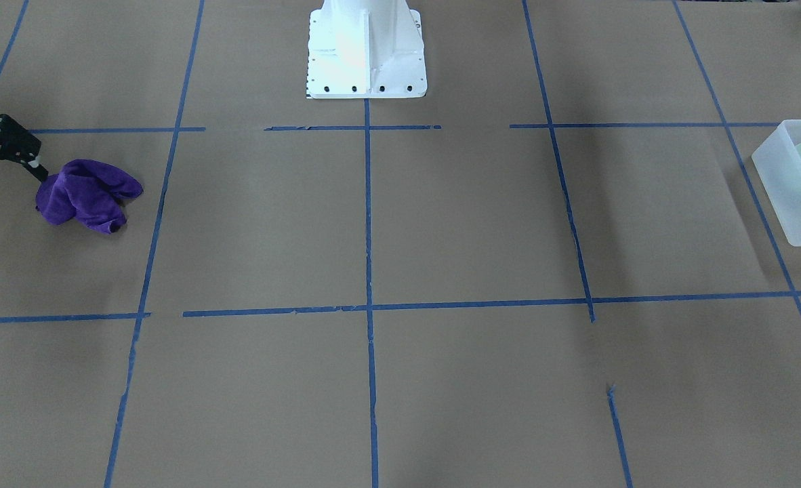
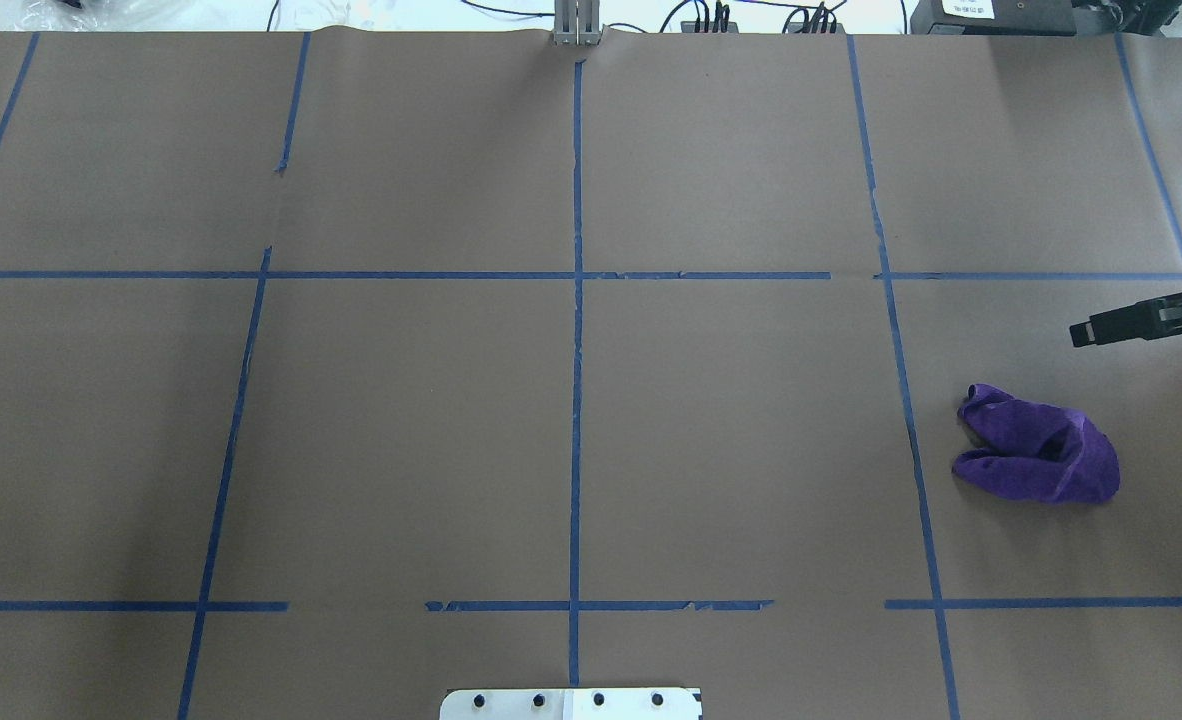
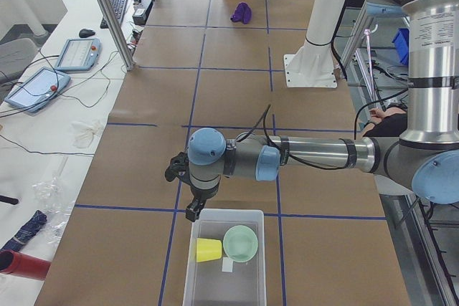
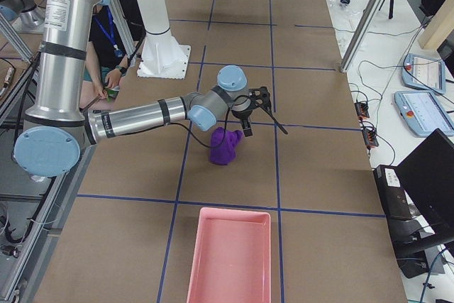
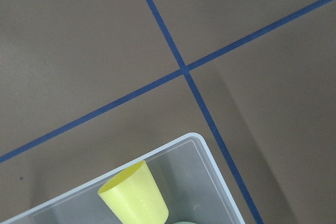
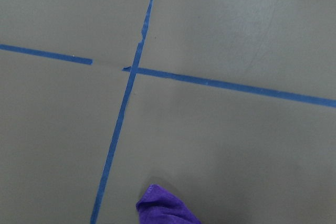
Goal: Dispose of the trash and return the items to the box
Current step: 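Lower the right gripper onto the purple cloth and grasp it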
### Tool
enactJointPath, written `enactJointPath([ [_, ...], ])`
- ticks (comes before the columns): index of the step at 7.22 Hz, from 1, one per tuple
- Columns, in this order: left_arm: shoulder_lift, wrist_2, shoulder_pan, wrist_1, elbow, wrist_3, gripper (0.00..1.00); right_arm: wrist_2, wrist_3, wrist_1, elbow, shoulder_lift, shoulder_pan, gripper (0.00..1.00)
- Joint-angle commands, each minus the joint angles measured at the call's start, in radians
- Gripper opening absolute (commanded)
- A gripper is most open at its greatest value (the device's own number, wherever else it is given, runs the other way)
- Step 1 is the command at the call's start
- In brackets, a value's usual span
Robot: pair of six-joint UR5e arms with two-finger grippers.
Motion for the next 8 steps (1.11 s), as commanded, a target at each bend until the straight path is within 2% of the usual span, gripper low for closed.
enactJointPath([
  [1, -0.047, 0.022, -0.004, 0.117, -0.052, -0.001, 1.0, -0.168, 0.094, 0.029, 0.005, -0.039, -0.167, 0.99],
  [2, -0.051, 0.022, -0.004, 0.118, -0.054, -0.001, 1.0, -0.254, 0.109, 0.029, 0.002, -0.041, -0.235, 0.76],
  [3, -0.051, 0.022, -0.004, 0.117, -0.056, -0.001, 1.0, -0.254, 0.1, 0.028, 0.002, -0.063, -0.259, 0.09],
  [4, -0.051, 0.022, -0.004, 0.117, -0.053, -0.001, 1.0, -0.262, 0.087, 0.026, 0.005, -0.073, -0.277, 0.0],
  [6, -0.037, 0.023, -0.004, 0.117, -0.014, -0.001, 1.0, -0.247, 0.006, 0.019, 0.01, -0.076, -0.247, 0.0],
  [7, -0.04, 0.026, -0.004, 0.118, -0.017, -0.001, 1.0, -0.23, -0.11, -0.012, 0.01, -0.076, -0.185, 0.0],
  [8, -0.045, 0.026, -0.003, 0.118, -0.017, -0.001, 1.0, -0.145, -0.33, -0.108, 0.017, -0.068, -0.032, 0.0],
])
